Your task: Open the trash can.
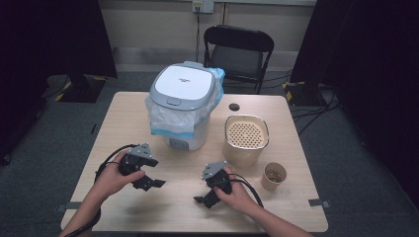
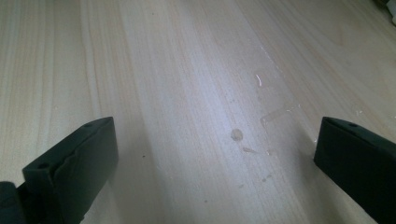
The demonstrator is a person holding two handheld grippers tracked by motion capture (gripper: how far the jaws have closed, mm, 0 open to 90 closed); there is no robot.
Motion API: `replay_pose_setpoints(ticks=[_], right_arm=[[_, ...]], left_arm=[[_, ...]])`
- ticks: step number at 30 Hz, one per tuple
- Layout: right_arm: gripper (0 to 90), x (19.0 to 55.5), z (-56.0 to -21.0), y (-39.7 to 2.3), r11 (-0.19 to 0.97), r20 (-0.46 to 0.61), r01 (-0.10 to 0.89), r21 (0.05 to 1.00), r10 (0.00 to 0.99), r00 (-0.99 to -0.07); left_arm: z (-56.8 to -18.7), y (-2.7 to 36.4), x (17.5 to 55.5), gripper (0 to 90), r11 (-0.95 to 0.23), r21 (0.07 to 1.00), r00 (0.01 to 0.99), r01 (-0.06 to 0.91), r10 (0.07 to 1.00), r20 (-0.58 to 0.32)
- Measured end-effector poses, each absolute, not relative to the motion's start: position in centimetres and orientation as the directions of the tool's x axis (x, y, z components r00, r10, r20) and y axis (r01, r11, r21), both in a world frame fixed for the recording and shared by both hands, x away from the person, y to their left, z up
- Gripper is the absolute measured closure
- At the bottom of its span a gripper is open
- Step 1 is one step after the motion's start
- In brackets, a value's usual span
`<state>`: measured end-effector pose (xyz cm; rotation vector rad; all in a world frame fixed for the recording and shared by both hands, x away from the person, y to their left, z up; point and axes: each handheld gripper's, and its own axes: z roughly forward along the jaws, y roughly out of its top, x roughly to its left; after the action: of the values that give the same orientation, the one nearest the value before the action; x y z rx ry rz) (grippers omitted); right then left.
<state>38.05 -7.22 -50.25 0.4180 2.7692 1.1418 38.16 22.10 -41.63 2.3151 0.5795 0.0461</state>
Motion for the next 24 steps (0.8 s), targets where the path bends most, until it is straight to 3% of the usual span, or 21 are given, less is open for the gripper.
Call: replay_pose_setpoints(ticks=[15, 24], right_arm=[[0.0, 38.1, -50.3, -7.2, 0.677, -0.006, 0.204, 0.707, 0.294, -0.956], [0.0, 38.1, -50.3, -7.2, 0.677, -0.006, 0.203, 0.708, 0.294, -0.956]], left_arm=[[-37.2, 21.4, 39.2, 16.2, -0.620, 0.670, 0.887, 0.409, 0.442, -0.132], [-35.2, 20.8, 39.9, 16.3, -0.661, 0.655, 0.908, 0.367, 0.407, -0.099]])
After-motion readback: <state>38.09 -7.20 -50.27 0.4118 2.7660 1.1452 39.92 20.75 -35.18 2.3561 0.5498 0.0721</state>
